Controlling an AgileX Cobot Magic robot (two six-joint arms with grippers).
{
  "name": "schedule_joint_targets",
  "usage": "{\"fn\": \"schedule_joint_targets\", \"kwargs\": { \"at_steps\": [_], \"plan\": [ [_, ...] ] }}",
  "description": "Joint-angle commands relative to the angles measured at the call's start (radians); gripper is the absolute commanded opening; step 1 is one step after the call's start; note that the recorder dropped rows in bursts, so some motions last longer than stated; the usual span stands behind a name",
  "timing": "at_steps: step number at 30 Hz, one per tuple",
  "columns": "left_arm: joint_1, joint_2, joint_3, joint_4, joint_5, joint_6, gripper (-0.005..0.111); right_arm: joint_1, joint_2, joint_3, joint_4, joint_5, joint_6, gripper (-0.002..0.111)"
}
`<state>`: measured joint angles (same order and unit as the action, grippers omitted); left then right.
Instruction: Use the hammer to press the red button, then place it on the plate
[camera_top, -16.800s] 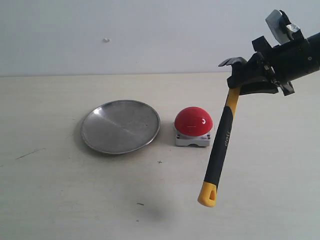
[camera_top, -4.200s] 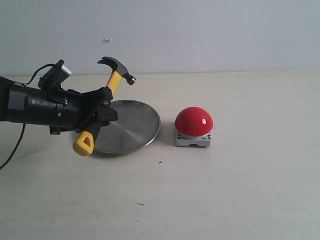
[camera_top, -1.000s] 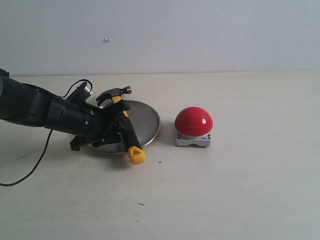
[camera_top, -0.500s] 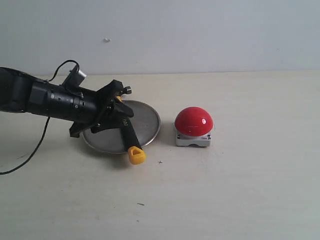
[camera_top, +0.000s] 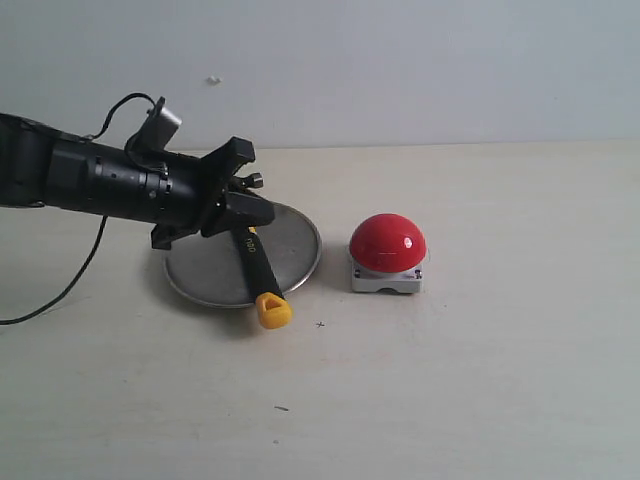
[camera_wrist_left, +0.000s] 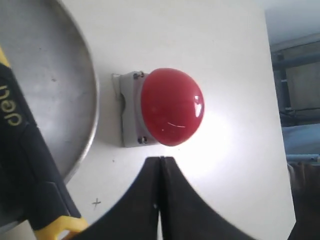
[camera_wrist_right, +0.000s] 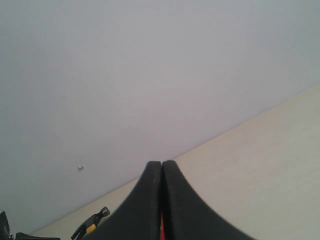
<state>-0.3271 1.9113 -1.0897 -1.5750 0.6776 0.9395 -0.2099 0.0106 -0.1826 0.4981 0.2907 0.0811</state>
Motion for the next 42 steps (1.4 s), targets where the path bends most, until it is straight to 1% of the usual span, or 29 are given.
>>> {"fn": "schedule_joint_targets", "kwargs": {
  "at_steps": [1,4,9,11,13,17,20,21,24,25,34,38,42],
  "plan": [
    [-0.041,-0.044,-0.003,-0.001,-0.030,0.047,0.000,0.000,0.004,0.005,-0.002,-0.002,-0.002,0.000],
    [-0.041,-0.066,-0.003,0.074,-0.050,0.015,0.000,0.000,0.004,0.005,-0.002,-0.002,-0.002,0.000],
    [-0.043,-0.129,-0.001,0.199,-0.044,0.018,0.000,0.000,0.004,0.005,-0.002,-0.002,-0.002,0.000],
    [-0.043,-0.169,0.023,0.211,-0.046,0.027,0.000,0.000,0.004,0.005,-0.002,-0.002,-0.002,0.000],
    [-0.043,-0.219,0.066,0.210,-0.084,0.056,0.000,0.000,0.004,0.005,-0.002,-0.002,-0.002,0.000],
    [-0.045,-0.319,0.203,0.144,-0.238,0.155,0.000,0.000,0.004,0.005,-0.002,-0.002,-0.002,0.000],
    [-0.045,-0.400,0.320,0.018,-0.350,0.304,0.000,0.000,0.004,0.005,-0.002,-0.002,-0.002,0.000],
    [-0.045,-0.429,0.358,-0.038,-0.374,0.366,0.000,0.000,0.004,0.005,-0.002,-0.002,-0.002,0.000],
    [-0.045,-0.525,0.442,-0.168,-0.384,0.520,0.000,0.000,0.004,0.005,-0.002,-0.002,-0.002,0.000],
    [-0.045,-0.562,0.463,-0.169,-0.384,0.552,0.000,0.000,0.004,0.005,-0.002,-0.002,-0.002,0.000],
    [-0.045,-0.937,0.582,-0.169,-0.335,0.552,0.000,0.000,0.004,0.005,-0.002,-0.002,-0.002,0.000],
    [-0.045,-1.095,0.672,-0.169,-0.412,0.556,0.000,0.000,0.004,0.005,-0.002,-0.002,-0.002,0.000],
    [-0.045,-1.248,0.775,-0.169,-0.559,0.575,0.000,0.000,0.004,0.005,-0.002,-0.002,-0.002,0.000]
  ]
}}
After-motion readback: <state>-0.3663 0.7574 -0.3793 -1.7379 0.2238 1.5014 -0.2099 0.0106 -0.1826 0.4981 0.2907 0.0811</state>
